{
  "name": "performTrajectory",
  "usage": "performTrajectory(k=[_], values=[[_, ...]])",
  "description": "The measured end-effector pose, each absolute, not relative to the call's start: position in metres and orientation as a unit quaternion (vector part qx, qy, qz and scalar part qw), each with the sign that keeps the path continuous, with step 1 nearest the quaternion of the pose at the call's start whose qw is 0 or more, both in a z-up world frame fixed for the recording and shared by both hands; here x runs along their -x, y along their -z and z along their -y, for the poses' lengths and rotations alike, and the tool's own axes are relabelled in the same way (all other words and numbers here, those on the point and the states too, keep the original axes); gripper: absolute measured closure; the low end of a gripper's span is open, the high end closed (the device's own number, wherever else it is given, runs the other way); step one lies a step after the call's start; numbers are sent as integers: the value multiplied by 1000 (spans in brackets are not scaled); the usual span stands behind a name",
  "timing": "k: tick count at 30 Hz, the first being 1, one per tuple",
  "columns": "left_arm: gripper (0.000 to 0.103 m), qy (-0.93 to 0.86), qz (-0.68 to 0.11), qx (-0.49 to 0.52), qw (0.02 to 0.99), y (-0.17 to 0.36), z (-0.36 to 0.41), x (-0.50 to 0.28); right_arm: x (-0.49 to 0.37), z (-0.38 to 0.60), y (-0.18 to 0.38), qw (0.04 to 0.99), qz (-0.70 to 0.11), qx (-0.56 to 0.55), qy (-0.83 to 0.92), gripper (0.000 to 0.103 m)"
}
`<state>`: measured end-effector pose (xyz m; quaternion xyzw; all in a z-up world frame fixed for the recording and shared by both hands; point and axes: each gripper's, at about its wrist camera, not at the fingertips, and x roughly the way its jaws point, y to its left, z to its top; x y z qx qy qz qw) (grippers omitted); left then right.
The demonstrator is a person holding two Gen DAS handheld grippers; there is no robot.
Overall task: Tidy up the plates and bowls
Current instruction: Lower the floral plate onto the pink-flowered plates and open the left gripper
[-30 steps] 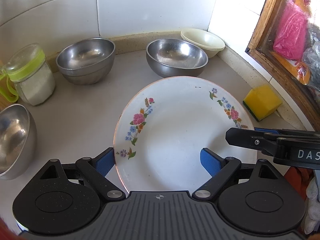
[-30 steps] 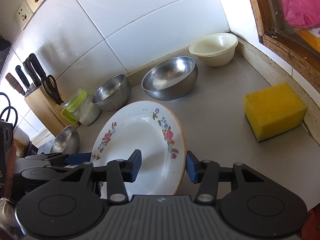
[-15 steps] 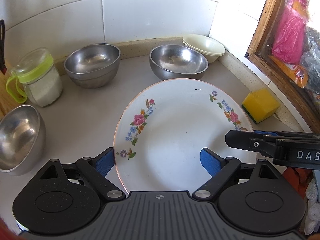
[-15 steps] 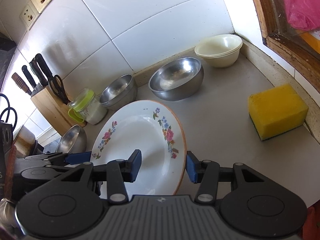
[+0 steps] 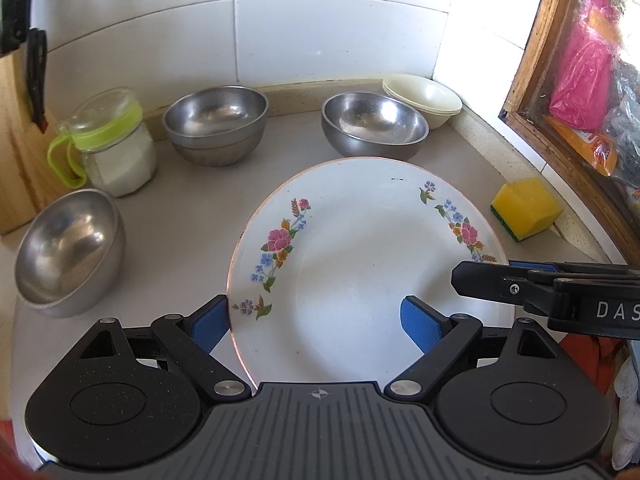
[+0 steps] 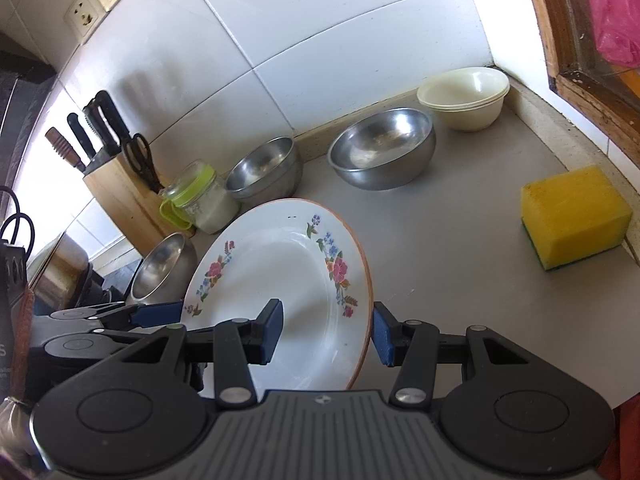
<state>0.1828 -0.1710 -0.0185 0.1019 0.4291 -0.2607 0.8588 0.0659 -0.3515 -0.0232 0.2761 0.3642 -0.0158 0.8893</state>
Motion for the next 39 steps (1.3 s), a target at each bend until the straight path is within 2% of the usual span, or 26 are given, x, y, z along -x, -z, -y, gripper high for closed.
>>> performTrajectory(k=[27,39], values=[[9,214,-430,-89,873,14,113,-124,-43,295,18,891,-377,-249,-42,52],[9,214,-453,-89,861,32,92,-105,-31,272,24,888,-388,-244,-44,52]])
